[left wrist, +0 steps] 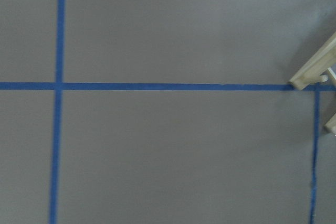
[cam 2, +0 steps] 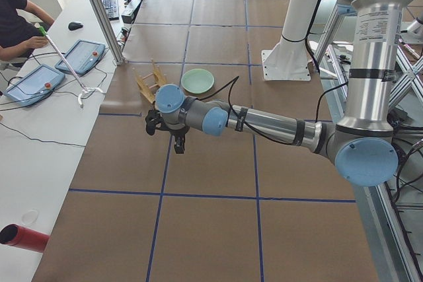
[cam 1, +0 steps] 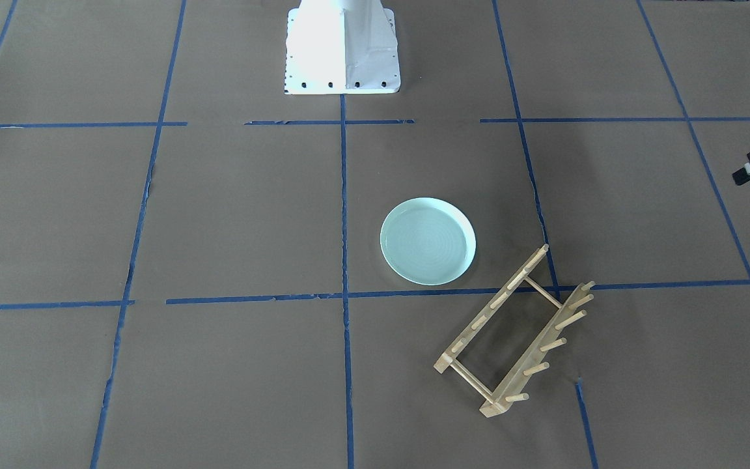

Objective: Place plate on rack

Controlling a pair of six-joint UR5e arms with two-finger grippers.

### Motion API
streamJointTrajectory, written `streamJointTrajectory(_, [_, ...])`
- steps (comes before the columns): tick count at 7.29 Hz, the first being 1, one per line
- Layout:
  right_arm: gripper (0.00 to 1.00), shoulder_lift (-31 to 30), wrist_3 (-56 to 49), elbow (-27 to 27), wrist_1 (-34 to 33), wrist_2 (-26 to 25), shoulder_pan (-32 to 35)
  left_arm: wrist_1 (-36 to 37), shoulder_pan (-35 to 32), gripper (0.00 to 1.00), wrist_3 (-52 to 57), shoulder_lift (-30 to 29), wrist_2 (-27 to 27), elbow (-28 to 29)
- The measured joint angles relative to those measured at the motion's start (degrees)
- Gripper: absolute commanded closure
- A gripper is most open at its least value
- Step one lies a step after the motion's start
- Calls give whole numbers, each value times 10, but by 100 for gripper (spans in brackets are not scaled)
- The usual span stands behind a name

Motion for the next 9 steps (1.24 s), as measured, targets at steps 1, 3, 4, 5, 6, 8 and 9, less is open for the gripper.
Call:
streamJointTrajectory(1, [0,0,0,0,0,0,0,-24,61,0,-134,-43,16,-13])
streamJointTrajectory(3, [0,0,0,0,0,0,0,-11,180,0,-313,-136,74,-19])
streamJointTrajectory(4, [0,0,0,1,0,0,0,53,229,0,-349,-201,110,-13])
streamJointTrajectory(5, [0,0,0,1,0,0,0,126,277,0,-366,-278,162,7])
streamJointTrajectory(6, [0,0,0,1,0,0,0,171,321,0,-384,-347,221,43])
streamJointTrajectory(8, [0,0,0,1,0,0,0,188,376,0,-411,-457,304,157])
streamJointTrajectory(9, [0,0,0,1,0,0,0,181,395,3,-402,-487,342,200])
